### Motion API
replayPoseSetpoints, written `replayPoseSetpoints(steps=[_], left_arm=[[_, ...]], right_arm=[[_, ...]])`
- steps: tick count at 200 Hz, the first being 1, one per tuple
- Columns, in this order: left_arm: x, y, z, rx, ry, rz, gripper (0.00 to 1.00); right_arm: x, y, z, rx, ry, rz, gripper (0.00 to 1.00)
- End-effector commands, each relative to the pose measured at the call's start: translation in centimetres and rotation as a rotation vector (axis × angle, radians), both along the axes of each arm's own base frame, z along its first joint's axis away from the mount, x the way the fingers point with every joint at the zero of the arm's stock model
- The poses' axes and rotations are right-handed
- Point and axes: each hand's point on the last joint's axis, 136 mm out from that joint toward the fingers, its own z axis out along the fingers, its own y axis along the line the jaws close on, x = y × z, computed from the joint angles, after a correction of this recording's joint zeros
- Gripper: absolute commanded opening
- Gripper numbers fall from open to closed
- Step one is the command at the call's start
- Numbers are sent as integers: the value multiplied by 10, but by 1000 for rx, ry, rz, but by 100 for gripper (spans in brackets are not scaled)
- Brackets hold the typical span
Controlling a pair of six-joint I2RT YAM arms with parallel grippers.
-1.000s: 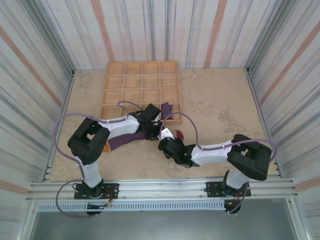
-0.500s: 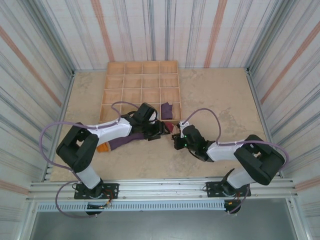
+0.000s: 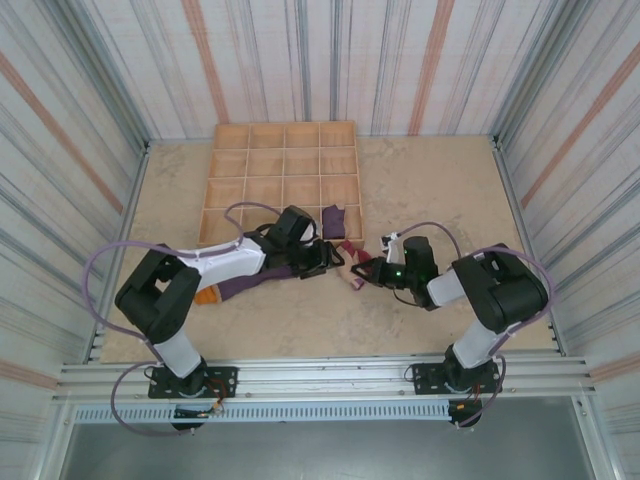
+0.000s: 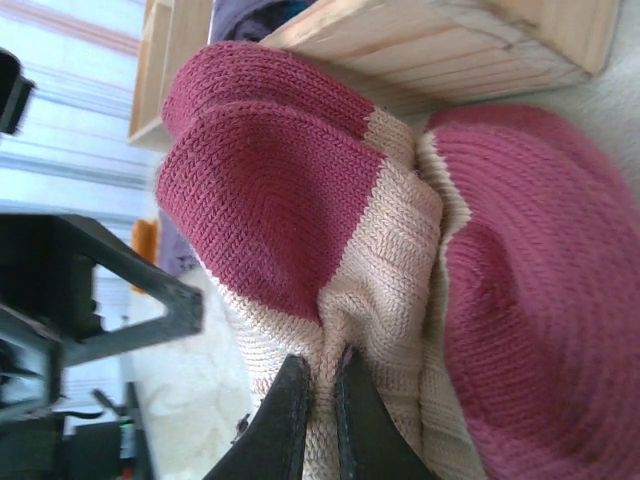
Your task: Roll the socks
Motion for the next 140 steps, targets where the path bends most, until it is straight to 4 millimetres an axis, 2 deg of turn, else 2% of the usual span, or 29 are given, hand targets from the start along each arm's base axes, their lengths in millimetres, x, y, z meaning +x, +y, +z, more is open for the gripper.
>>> replayPoseSetpoints(steps=[1,48,79,101,110,128,140], left_arm=[[6,-9,-7,-2,-21,-2,65],[21,-24,-18,17,-40,-4,64],[23,-32,-27,49,-37,-19,61],[22,-34,-37,88,-14,-29,51],[21,-34,-41,96,0,-31,44],[19,-32,-48,114,23,-30,31],[17,-28,-50,135,36,-25,24]], right_arm=[[-35,-20,-53,-6,357,-76,0],[-32,-33,-63,30,458,-150,0],[-34,-39,-68,39,512,-191,0],[-32,-36,-64,69,528,-190,0],[-29,-35,-60,75,514,-186,0],[-28,-38,-53,37,474,-183,6],[-27,-41,-49,-35,433,-178,15]])
